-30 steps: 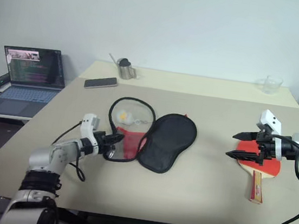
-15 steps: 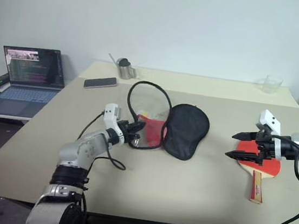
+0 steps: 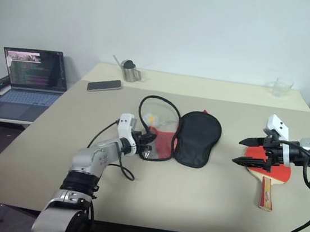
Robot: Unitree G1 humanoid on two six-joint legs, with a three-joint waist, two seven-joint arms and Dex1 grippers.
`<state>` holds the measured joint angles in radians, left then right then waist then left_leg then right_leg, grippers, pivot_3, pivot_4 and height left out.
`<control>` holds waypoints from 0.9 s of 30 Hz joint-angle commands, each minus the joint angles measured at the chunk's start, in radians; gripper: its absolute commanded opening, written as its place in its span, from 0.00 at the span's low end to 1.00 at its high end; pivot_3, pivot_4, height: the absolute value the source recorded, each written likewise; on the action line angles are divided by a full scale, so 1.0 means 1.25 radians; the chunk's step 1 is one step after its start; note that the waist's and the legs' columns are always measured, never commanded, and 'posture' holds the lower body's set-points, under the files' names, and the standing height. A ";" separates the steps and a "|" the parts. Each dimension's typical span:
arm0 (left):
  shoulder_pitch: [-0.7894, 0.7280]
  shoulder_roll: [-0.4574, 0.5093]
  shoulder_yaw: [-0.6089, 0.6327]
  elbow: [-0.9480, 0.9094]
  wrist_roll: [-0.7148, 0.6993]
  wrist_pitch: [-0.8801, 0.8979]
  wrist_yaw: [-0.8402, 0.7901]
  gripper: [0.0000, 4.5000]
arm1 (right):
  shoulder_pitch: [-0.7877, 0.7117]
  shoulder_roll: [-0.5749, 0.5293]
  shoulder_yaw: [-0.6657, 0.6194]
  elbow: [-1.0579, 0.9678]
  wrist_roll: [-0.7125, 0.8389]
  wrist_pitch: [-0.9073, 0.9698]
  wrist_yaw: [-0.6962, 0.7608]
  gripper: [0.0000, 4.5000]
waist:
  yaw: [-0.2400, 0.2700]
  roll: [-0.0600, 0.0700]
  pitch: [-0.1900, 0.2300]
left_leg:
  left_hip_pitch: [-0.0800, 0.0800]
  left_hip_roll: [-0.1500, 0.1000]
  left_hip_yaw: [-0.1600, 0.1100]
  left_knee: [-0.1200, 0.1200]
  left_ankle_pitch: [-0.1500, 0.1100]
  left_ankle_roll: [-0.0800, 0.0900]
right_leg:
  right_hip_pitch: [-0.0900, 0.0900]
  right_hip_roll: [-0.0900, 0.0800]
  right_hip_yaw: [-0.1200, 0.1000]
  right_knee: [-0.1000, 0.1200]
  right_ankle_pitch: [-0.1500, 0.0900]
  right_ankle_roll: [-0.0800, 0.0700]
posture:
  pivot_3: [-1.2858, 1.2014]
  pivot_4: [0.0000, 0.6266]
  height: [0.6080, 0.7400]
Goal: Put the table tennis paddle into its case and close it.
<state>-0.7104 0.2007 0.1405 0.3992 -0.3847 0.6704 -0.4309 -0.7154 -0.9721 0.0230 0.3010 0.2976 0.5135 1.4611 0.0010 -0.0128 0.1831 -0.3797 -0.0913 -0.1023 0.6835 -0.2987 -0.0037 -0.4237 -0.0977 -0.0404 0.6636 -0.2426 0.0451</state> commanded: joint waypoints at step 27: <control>0.135 0.460 -0.009 -0.422 -0.140 0.001 -0.484 1.00 | 0.209 -0.037 -0.220 -0.247 0.018 0.259 -0.383 1.00 | 0.017 0.001 -0.001 | 0.001 0.000 -0.001 -0.001 0.000 0.000 | 0.002 0.000 0.000 -0.002 0.001 -0.001 | 0.52 0.24 1.00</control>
<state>-0.5087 0.7834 0.1443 -0.1083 -0.5476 0.7102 -1.0104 -0.4580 -0.9931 -0.2072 0.0488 0.3001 0.8000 1.0086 0.0222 -0.0114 0.1819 -0.3783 -0.0914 -0.1042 0.6817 -0.2987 -0.0035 -0.4213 -0.0977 -0.0409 0.6615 -0.2411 0.0443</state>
